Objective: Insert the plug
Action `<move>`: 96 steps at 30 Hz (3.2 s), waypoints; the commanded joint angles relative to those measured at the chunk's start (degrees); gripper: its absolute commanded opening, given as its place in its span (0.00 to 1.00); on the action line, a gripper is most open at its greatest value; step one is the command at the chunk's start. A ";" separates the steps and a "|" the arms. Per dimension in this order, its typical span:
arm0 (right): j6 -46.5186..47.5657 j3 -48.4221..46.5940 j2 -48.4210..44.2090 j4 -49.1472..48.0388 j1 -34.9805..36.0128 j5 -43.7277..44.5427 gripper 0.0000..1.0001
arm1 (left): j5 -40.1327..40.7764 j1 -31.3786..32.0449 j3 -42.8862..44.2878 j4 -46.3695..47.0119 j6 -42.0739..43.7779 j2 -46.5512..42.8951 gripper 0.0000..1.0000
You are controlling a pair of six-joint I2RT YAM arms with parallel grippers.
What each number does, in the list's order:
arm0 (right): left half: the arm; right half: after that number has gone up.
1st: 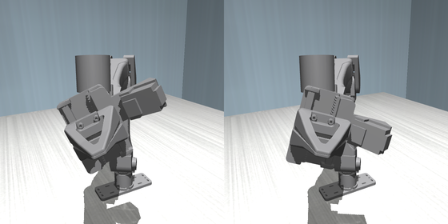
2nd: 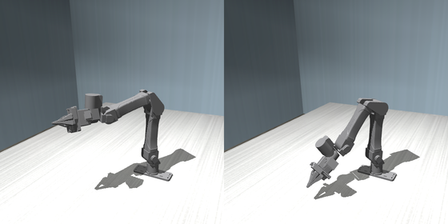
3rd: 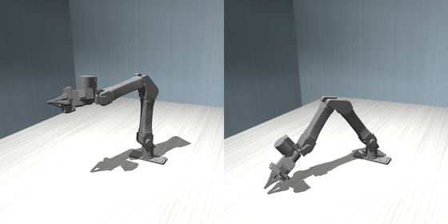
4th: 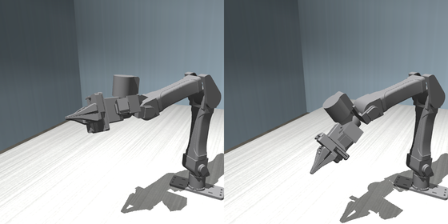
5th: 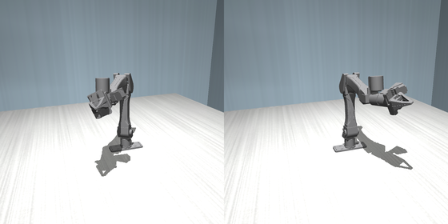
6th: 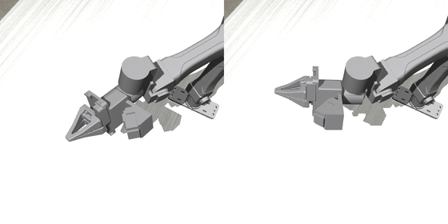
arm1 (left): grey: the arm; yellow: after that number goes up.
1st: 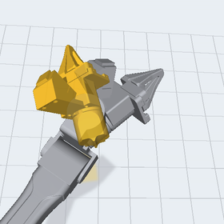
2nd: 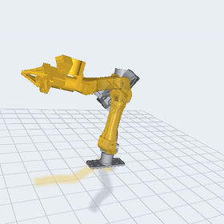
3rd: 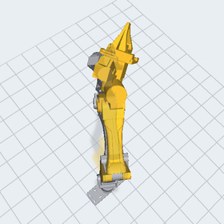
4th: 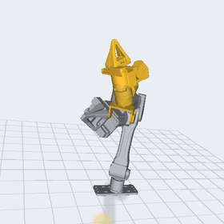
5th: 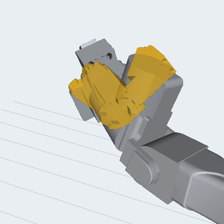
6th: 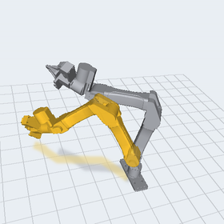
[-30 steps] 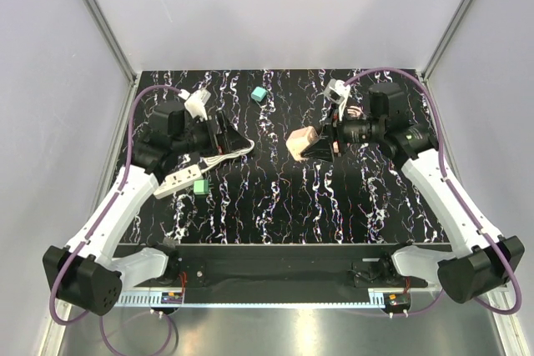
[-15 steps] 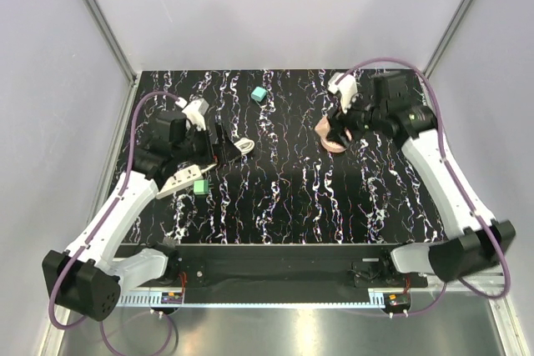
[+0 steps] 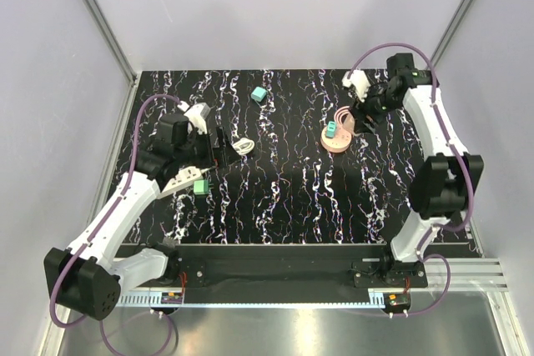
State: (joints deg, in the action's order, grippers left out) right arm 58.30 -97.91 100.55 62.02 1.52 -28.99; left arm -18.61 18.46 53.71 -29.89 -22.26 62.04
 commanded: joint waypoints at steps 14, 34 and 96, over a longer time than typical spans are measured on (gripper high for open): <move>14.29 -8.44 13.44 6.10 0.50 0.69 0.00 | -1.86 -0.35 -0.45 2.82 0.73 -1.13 0.99; 16.32 -11.87 20.12 5.48 2.00 3.15 0.00 | -3.71 -1.23 -0.63 3.26 0.29 -0.69 0.99; 15.97 -14.77 23.02 0.03 1.73 3.59 0.00 | -4.59 -2.37 -0.72 3.26 0.20 -0.25 0.99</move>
State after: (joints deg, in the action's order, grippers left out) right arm 73.67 -110.67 123.96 64.40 3.73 -24.95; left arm -21.85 16.43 53.08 -29.47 -22.31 62.00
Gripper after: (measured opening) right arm 0.658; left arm 0.987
